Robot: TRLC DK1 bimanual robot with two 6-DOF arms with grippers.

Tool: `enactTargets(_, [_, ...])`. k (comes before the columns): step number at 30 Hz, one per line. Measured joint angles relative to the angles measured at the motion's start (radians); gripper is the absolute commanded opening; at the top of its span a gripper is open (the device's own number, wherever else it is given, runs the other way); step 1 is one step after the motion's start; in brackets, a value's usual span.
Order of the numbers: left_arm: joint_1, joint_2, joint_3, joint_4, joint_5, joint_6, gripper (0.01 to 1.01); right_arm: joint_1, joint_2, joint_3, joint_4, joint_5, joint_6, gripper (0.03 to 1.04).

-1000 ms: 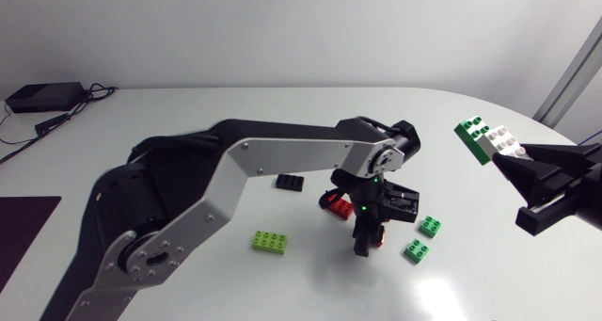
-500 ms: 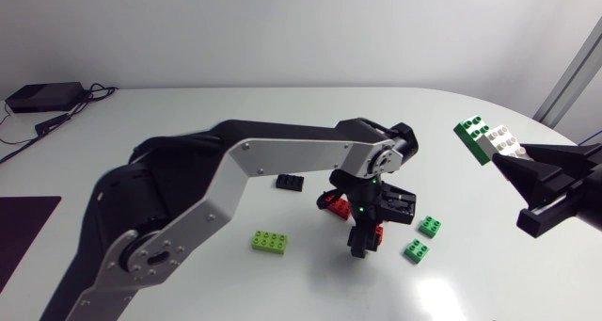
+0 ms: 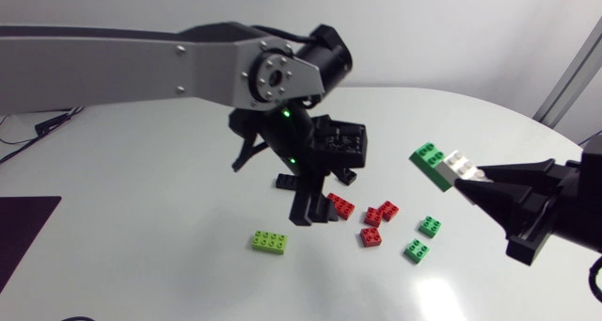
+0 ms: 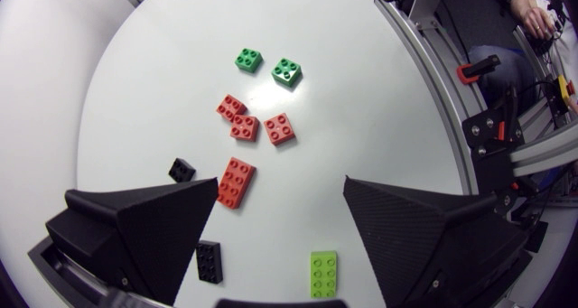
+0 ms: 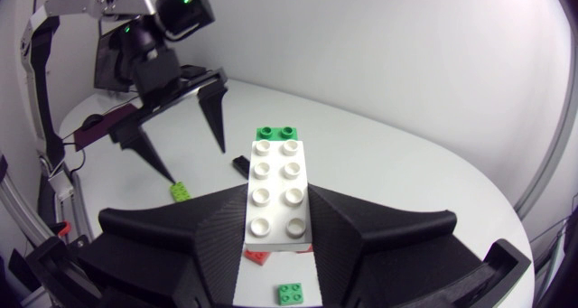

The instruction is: Separate the duplo bricks

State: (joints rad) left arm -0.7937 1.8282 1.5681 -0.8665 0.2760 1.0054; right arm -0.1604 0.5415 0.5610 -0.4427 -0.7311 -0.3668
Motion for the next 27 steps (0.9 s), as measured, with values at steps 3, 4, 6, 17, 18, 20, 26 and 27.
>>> enactTargets(3, [0.032, -0.052, -0.022, -0.034, 0.025, 0.016, 0.984, 0.130, 0.032, 0.000, -0.008, 0.023, 0.000, 0.30])
enactTargets(4, [0.039, -0.062, -0.027, -0.046, 0.036, 0.019, 0.984, 0.169, 0.044, 0.000, -0.008, 0.032, 0.000, 0.30])
enactTargets(6, [0.049, -0.076, -0.032, -0.070, 0.056, 0.023, 0.984, 0.238, 0.072, 0.000, -0.008, 0.045, -0.006, 0.30])
enactTargets(17, [0.055, -0.093, -0.033, -0.133, 0.111, 0.045, 0.984, 0.396, 0.168, 0.034, -0.006, 0.077, -0.018, 0.30])
enactTargets(18, [0.055, -0.093, -0.033, -0.134, 0.111, 0.045, 0.984, 0.410, 0.172, 0.037, -0.006, 0.079, -0.018, 0.30])
enactTargets(20, [0.055, -0.093, -0.031, -0.145, 0.119, 0.047, 0.982, 0.441, 0.184, 0.040, -0.004, 0.085, -0.018, 0.30])
enactTargets(26, [0.054, -0.093, -0.002, -0.187, 0.166, 0.048, 0.982, 0.522, 0.223, 0.048, 0.001, 0.111, -0.018, 0.30])
enactTargets(27, [0.054, -0.092, 0.007, -0.197, 0.175, 0.048, 0.982, 0.529, 0.228, 0.048, 0.002, 0.111, -0.018, 0.30])
